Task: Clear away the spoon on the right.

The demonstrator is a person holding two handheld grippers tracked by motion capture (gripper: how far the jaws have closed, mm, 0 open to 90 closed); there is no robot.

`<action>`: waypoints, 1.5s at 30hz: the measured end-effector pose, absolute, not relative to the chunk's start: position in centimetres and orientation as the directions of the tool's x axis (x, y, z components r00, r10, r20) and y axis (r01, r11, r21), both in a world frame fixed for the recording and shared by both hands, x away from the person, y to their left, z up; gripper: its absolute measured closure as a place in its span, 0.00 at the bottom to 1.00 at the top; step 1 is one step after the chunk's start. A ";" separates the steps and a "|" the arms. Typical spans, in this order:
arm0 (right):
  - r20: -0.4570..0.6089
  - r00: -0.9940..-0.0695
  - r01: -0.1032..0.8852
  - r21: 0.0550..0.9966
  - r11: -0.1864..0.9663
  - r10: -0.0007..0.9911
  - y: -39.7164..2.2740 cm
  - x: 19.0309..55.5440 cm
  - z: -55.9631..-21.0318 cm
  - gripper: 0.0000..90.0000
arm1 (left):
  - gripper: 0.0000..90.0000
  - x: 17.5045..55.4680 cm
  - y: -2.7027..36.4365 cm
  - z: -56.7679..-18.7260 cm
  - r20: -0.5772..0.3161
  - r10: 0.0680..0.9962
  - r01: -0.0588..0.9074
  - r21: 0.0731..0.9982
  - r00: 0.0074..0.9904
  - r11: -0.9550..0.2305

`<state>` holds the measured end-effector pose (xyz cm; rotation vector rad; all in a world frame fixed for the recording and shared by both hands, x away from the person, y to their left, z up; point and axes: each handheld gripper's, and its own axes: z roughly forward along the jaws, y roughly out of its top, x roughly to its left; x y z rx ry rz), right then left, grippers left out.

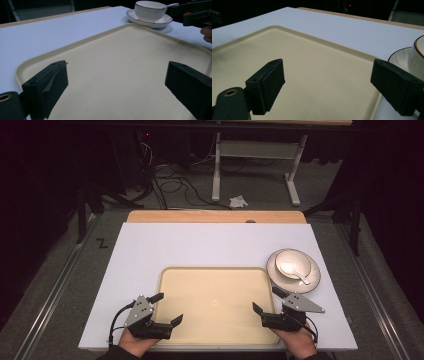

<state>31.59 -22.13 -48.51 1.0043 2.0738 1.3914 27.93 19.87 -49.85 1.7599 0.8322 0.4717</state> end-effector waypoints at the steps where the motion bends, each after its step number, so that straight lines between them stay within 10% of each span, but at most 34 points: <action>1: 0.033 -0.638 0.318 0.921 0.224 0.769 -22.2 31.6 -48.5 0.14 | 0.06 28.0 19.9 -49.8 -0.086 0.735 0.308 0.936 0.672 -0.173; 32: -0.002 -0.665 0.284 0.924 0.256 0.747 -22.3 31.6 -48.6 0.18 | 0.06 28.2 20.0 -50.0 -0.098 0.745 0.333 0.927 0.660 -0.173; 45: 0.023 -0.603 0.274 0.945 0.179 0.798 -24.8 31.8 -47.7 0.34 | 0.06 28.2 19.9 -49.9 -0.085 0.742 0.331 0.924 0.665 -0.191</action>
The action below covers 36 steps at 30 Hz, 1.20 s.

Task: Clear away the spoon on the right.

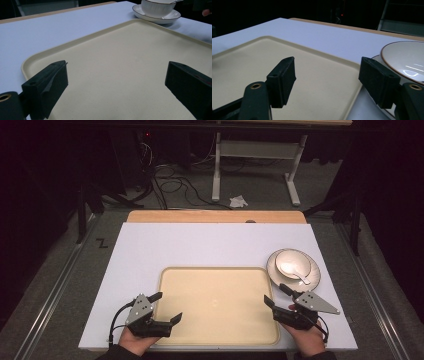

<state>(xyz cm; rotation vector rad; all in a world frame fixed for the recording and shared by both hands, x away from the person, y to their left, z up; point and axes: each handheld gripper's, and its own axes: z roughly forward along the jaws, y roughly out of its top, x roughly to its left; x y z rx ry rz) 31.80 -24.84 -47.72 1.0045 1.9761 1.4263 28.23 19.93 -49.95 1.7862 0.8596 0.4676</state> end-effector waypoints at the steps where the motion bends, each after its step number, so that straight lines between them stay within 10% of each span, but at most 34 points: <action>1: 0.024 -0.593 0.273 0.946 0.174 0.805 -25.1 31.8 -47.6 0.35 | 0.06 28.2 19.9 -50.0 -0.084 0.743 0.330 0.924 0.664 -0.190; 36: 0.024 -0.451 0.249 0.963 0.100 0.892 -30.7 32.8 -45.4 0.35 | 0.06 28.3 19.8 -50.0 -0.079 0.735 0.327 0.923 0.674 -0.202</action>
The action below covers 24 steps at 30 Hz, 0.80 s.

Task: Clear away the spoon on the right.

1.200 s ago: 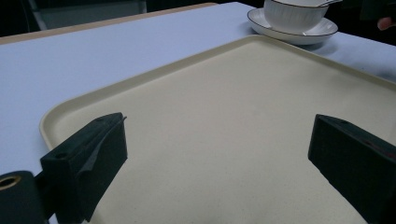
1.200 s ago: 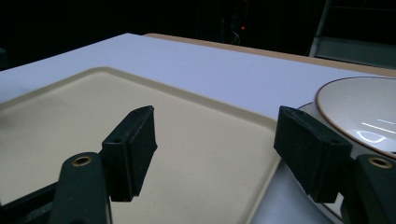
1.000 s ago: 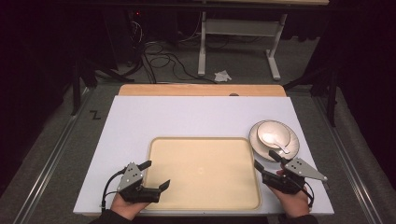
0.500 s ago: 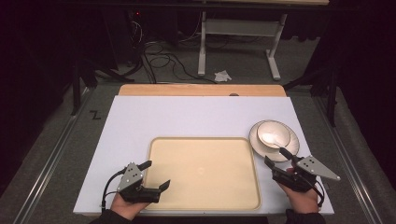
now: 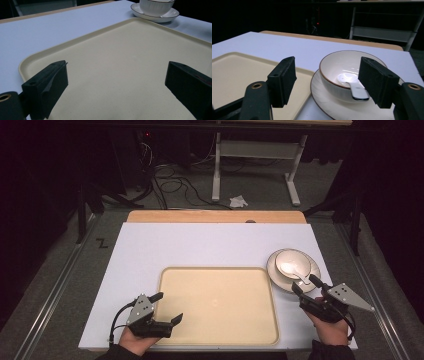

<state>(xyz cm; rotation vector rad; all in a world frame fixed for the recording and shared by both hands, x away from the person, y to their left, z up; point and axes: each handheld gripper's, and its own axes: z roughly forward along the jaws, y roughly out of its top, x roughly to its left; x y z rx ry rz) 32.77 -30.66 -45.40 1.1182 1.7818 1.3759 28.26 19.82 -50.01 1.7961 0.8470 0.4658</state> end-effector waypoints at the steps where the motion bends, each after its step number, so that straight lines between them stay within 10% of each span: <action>1: 0.028 -0.444 0.251 0.963 0.095 0.895 -30.8 32.8 -45.3 0.35 | 0.06 28.2 19.9 -50.0 -0.080 0.737 0.330 0.923 0.671 -0.200; 24: 0.164 -0.334 0.382 0.924 -0.026 0.928 -33.5 35.5 -47.2 0.49 | 0.07 28.4 20.1 -50.0 -0.093 0.750 0.338 0.924 0.654 -0.181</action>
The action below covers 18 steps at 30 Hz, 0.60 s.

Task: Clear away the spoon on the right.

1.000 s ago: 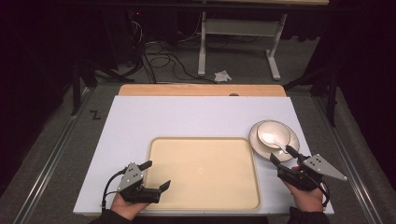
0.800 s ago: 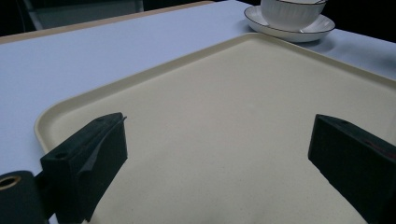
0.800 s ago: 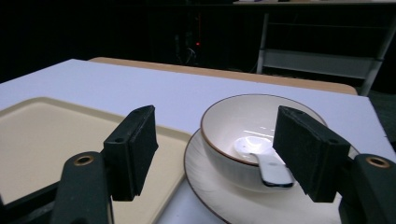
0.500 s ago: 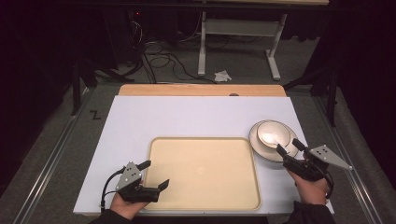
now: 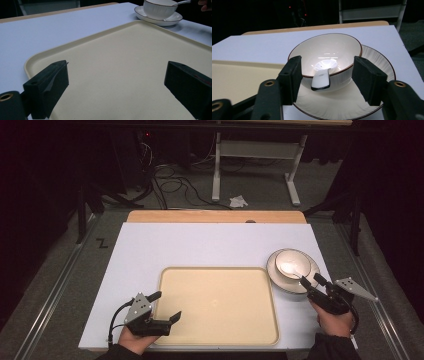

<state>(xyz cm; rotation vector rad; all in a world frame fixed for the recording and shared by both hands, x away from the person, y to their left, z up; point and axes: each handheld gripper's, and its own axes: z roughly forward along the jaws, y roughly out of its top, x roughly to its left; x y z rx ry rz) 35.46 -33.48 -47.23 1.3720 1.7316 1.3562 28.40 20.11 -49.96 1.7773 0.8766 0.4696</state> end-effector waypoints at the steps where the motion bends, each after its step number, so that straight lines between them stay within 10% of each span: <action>1: 0.176 -0.332 0.389 0.921 -0.036 0.927 -33.5 35.5 -47.2 0.53 | 0.07 28.4 20.1 -50.0 -0.092 0.750 0.341 0.922 0.655 -0.185; 18: 0.213 -0.336 0.460 0.887 -0.038 0.918 -33.3 35.9 -47.4 0.82 | 0.09 28.3 19.9 -50.0 -0.077 0.736 0.337 0.917 0.672 -0.212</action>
